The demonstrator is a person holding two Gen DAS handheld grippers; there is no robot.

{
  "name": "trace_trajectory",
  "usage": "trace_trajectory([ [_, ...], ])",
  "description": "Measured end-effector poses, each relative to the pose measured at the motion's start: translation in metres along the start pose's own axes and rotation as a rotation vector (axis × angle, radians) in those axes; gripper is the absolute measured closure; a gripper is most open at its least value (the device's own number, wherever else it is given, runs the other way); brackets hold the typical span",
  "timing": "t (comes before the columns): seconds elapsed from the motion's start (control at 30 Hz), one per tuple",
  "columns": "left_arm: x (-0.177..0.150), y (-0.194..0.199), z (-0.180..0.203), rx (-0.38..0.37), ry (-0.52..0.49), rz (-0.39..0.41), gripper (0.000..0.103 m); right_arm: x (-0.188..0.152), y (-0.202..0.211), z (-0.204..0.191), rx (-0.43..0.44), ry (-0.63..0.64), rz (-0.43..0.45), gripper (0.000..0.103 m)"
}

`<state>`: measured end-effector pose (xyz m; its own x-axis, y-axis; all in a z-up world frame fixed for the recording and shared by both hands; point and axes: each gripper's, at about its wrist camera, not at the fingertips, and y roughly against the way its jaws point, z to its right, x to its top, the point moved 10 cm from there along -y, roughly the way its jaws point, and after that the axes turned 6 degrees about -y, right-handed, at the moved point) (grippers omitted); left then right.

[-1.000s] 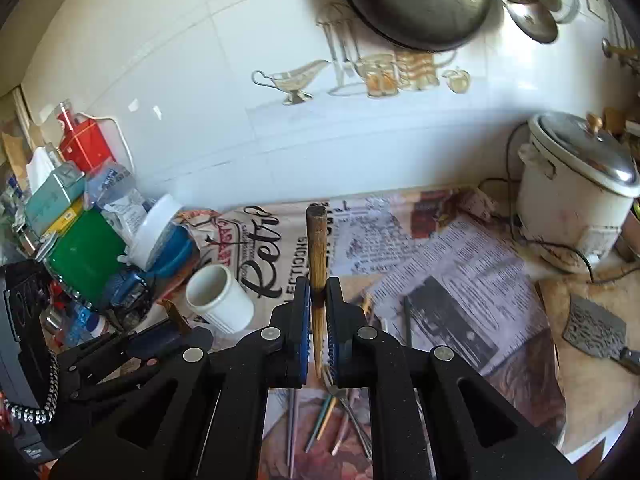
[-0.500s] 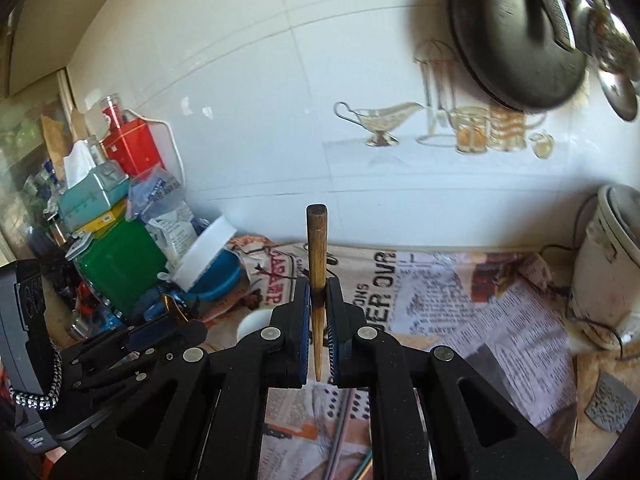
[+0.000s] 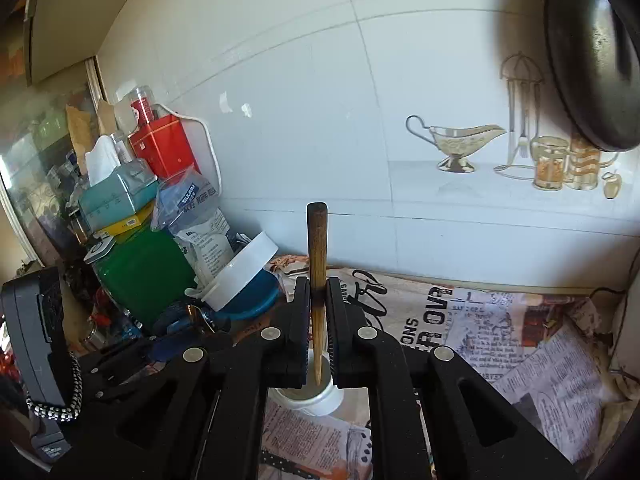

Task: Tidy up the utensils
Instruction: 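Lower the spoon into the white cup with the left tool while the right tool drops the chopstick in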

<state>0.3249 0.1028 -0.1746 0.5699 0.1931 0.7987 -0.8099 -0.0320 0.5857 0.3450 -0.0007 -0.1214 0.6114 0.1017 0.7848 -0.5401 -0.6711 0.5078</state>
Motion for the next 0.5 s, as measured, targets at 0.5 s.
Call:
trace_trajectory([
  [0.5, -0.036, -0.066, -0.036, 0.013, 0.072, -0.169, 0.07, -0.049, -0.083, 0.007, -0.015, 0.02, -0.207, 0.096],
])
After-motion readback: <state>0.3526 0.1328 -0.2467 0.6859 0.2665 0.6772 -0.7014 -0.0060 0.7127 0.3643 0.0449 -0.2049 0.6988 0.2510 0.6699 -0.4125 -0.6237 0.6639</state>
